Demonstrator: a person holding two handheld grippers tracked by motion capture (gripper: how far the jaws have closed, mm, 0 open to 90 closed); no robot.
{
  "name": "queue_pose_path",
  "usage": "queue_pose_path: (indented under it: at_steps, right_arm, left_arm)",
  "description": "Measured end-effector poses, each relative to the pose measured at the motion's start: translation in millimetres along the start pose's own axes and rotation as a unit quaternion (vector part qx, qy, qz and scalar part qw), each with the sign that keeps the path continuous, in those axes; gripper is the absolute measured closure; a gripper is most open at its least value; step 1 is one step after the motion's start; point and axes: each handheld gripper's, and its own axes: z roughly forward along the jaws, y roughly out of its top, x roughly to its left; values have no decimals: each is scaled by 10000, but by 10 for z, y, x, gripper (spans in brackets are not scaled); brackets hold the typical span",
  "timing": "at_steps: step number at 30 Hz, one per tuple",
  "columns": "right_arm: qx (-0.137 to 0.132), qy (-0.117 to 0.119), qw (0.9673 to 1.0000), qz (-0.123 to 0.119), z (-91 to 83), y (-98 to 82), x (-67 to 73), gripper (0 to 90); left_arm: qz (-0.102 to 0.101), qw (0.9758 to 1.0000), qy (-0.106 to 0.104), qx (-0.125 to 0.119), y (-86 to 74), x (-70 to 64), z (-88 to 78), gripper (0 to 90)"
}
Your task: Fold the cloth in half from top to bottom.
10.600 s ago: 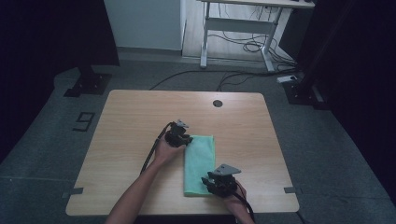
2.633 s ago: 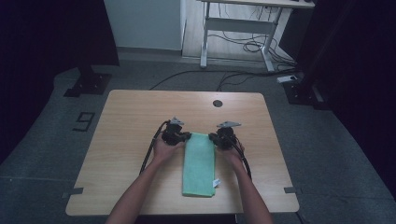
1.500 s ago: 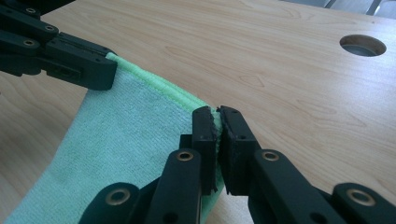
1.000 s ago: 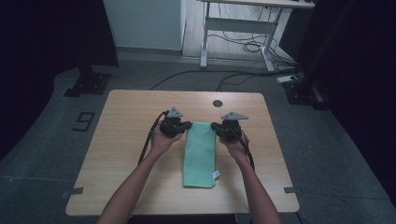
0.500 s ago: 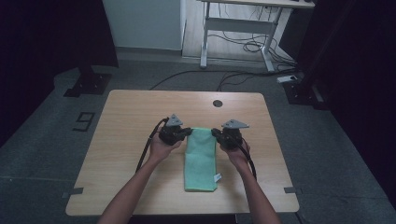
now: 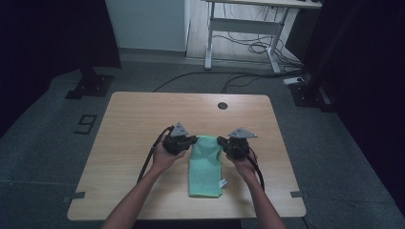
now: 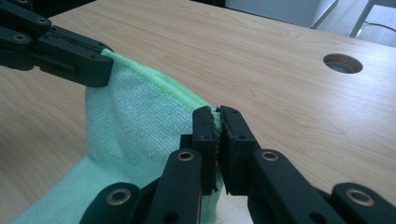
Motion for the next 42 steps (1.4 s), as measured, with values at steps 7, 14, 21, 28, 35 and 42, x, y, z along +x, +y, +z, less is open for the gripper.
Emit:
queue_pose_path:
  at_steps: [7,14,21,28,35,42]
  right_arm:
    - [-79,82,9999,4,-29,32,-7,848]
    - [-123,186,9997,-17,-113,22,29,846]
    - [-115,209,9997,-22,-154,-37,75,846]
    - [-191,283,9994,-50,-220,-74,130,846]
    - [-147,384,9991,-101,-267,-148,157,844]
    - [-155,471,9987,-110,-331,-249,204,845]
  left_arm:
    - [-28,10000,-28,-79,20,3,-46,874]
    - [13,9998,-86,-157,2,-62,-127,872]
    - [41,9997,-142,-197,-58,-129,-178,873]
    - [73,9994,-202,-266,-112,-202,-256,872]
    - [81,9992,-287,-273,-212,-280,-286,872]
    - [159,9989,-333,-275,-302,-386,-335,872]
